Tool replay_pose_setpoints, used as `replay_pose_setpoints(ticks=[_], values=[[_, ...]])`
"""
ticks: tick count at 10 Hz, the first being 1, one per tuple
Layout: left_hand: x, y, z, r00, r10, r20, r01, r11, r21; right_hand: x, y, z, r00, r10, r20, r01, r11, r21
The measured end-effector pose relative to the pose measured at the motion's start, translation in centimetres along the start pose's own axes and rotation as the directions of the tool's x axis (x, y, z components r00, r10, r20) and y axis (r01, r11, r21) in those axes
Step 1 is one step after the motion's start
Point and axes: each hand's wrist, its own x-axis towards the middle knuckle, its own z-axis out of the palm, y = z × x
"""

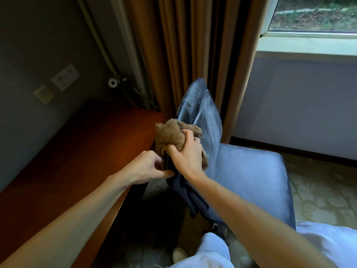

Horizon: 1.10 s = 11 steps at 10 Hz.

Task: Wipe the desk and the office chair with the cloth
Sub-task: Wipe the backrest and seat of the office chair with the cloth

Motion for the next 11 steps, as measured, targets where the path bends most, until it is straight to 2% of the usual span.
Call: replay_pose_setpoints(ticks=[1, 2, 3, 4, 5, 6, 7, 8, 9, 10, 11], values=[[-0.3, 0.5, -0.5, 0.994, -0.018, 0.104, 0.009, 0.996, 0.085, 2.9, -1.3, -0.8, 0.998, 0.056, -0.002, -0.056, 0.998, 0.021], [-0.2, 0.9, -2.3, 0.959, -0.078, 0.273, 0.035, 0.987, 0.159, 5.3, -1.9, -2.1, 0.989, 0.112, 0.100, -0.119, 0.990, 0.072], [1.5, 1.6, -4.1, 0.989, -0.124, 0.083, 0.116, 0.989, 0.092, 5.8, -0.9, -3.1, 0.982, 0.113, 0.148, -0.141, 0.971, 0.195], [4.7, 2.3, -5.0, 0.963, -0.196, -0.186, 0.178, 0.978, -0.110, 5.3, 0.3, -3.5, 0.983, 0.146, 0.112, -0.176, 0.929, 0.326], [7.3, 3.5, -5.5, 0.969, -0.224, -0.101, 0.224, 0.975, -0.005, 4.0, 1.1, -3.8, 0.981, 0.170, 0.096, -0.195, 0.884, 0.426], [8.8, 4.2, -6.0, 0.969, -0.241, -0.046, 0.244, 0.967, 0.067, 2.9, 1.8, -3.9, 0.984, 0.176, 0.016, -0.165, 0.880, 0.445], [9.3, 4.4, -6.8, 0.985, -0.162, -0.064, 0.165, 0.986, 0.040, 2.5, 1.9, -3.9, 0.955, 0.239, -0.175, -0.129, 0.867, 0.482], [9.2, 4.4, -7.3, 0.983, -0.168, -0.078, 0.175, 0.980, 0.094, 2.9, 1.6, -4.7, 0.888, 0.314, -0.336, -0.057, 0.800, 0.598], [9.8, 3.7, -6.8, 0.964, -0.240, -0.111, 0.256, 0.952, 0.166, 4.1, 1.6, -6.3, 0.886, 0.320, -0.334, -0.036, 0.769, 0.639], [11.2, 3.5, -5.7, 0.963, -0.269, -0.037, 0.271, 0.952, 0.140, 4.4, 1.9, -6.4, 0.965, 0.188, -0.184, -0.050, 0.818, 0.573], [12.1, 2.3, -4.2, 0.959, -0.279, -0.059, 0.283, 0.955, 0.093, 3.9, 1.6, -4.2, 0.996, 0.082, 0.034, -0.088, 0.912, 0.401]])
